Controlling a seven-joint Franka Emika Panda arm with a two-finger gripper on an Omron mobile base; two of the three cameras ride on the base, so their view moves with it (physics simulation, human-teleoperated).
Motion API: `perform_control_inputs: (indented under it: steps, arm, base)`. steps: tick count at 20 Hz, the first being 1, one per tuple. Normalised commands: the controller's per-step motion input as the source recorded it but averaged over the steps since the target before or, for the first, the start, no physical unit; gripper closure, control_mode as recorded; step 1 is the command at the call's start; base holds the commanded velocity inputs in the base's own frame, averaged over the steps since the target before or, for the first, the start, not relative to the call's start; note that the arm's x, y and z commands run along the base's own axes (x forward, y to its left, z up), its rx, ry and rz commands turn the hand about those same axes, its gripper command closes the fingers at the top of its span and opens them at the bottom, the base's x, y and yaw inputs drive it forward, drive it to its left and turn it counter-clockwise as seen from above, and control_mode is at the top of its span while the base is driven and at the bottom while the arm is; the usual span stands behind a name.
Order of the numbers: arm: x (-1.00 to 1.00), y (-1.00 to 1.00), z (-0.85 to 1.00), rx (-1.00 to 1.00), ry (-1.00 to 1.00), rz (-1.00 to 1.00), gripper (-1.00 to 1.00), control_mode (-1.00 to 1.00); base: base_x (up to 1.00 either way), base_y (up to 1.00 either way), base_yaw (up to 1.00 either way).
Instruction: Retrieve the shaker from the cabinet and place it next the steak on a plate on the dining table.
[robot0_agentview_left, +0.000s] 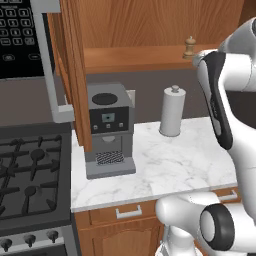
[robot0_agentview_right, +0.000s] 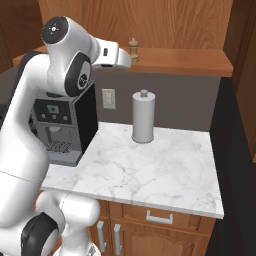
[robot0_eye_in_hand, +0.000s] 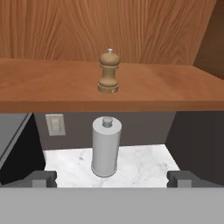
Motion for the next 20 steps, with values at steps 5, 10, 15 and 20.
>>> perform_control_inputs:
  steps: [5,10,15,20]
  arm:
    - [0.27,-0.06,0.02,0.00,0.00,0.00,-1.00,-1.00]
    - [0.39,-0.02,0.00,0.00,-0.01,0.00,-1.00,-1.00]
    - [0.36,-0.02,0.00,0.00,-0.04,0.00,-1.00,-1.00]
    - [0.34,-0.12,0.00,0.00,-0.02,0.00,-1.00,-1.00]
  base:
    - [0.00,0.00,0.00]
    - [0.00,0.00,0.00]
    - [0.00,0.00,0.00]
    - [0.00,0.00,0.00]
